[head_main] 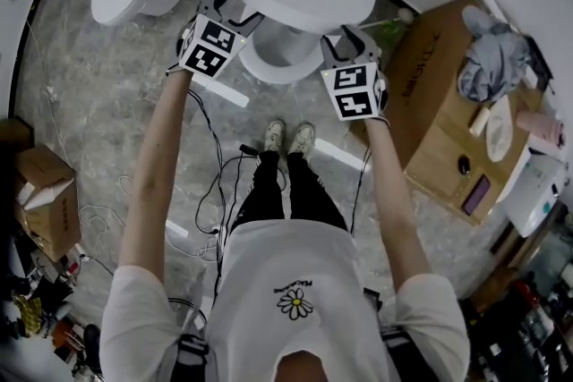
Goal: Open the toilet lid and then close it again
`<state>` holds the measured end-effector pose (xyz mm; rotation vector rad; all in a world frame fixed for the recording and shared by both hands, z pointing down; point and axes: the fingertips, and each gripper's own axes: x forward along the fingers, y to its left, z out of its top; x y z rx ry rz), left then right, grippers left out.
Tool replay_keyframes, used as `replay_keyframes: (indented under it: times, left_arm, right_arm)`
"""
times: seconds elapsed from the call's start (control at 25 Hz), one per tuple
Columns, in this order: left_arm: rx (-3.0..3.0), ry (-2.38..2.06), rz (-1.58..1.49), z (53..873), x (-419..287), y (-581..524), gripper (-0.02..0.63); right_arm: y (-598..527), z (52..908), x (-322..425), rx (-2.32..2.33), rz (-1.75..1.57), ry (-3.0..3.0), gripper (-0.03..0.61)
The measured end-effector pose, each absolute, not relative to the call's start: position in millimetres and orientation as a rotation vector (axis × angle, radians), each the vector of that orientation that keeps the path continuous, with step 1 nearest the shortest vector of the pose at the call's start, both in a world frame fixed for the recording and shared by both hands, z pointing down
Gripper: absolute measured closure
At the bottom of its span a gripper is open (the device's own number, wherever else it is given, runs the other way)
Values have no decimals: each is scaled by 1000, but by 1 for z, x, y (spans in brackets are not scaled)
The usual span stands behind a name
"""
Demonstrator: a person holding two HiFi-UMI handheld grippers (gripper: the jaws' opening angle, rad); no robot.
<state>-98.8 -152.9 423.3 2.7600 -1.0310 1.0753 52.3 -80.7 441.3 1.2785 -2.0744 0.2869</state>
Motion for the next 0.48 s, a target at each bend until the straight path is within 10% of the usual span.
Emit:
replay_keyframes:
  times: [0.48]
  left_arm:
    - [2730, -982, 1220, 491, -125, -104, 314]
  right_arm:
    - [-37, 498, 34, 1246, 474, -2063, 420]
